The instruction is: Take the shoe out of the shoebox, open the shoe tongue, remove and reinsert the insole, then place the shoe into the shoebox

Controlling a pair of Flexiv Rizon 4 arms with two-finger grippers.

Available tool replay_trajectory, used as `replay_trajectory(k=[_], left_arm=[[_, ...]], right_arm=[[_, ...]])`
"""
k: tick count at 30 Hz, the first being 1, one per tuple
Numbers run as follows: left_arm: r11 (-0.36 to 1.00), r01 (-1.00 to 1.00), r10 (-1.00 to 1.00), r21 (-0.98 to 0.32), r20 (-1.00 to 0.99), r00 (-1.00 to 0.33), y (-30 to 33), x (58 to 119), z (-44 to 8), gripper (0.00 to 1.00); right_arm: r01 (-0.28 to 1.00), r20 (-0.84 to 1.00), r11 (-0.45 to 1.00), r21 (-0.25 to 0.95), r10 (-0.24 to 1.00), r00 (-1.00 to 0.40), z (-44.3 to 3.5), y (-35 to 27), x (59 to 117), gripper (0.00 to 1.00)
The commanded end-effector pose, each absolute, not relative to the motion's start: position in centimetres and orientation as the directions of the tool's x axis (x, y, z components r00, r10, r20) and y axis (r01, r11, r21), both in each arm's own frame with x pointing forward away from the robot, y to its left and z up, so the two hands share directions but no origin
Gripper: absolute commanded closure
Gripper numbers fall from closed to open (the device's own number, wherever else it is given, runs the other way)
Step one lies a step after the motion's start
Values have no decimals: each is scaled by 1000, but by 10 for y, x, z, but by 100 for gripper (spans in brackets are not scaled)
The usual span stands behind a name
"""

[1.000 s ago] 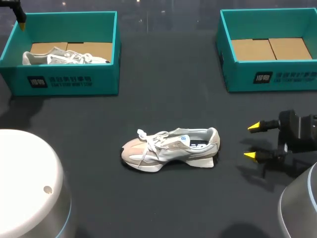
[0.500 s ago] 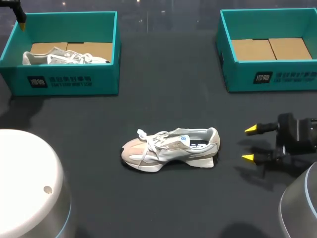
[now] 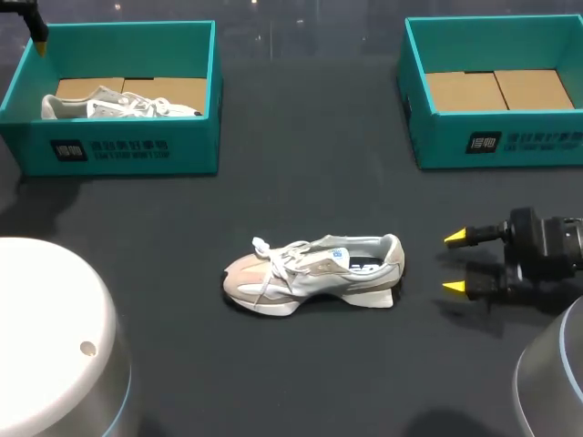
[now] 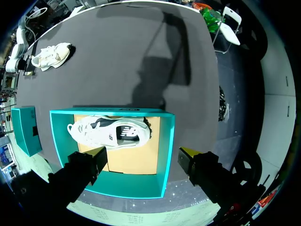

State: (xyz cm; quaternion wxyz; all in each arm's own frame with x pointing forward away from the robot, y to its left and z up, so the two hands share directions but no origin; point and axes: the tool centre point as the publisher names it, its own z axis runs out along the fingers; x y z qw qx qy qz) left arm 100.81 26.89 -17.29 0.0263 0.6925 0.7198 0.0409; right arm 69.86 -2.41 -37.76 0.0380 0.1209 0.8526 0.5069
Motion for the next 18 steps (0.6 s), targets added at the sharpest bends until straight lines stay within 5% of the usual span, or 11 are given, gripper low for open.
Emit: replay_trajectory(k=[1,18], left_arm=[[36,995,999,98,20,-39,269,1007,-173,0],[36,995,999,98,20,-39,269,1007,-173,0]], right_arm=[[180,71,446,877,250,-966,-386,-19,704,0],[86,32,375,923,149,-988,-390,-1,700,0]])
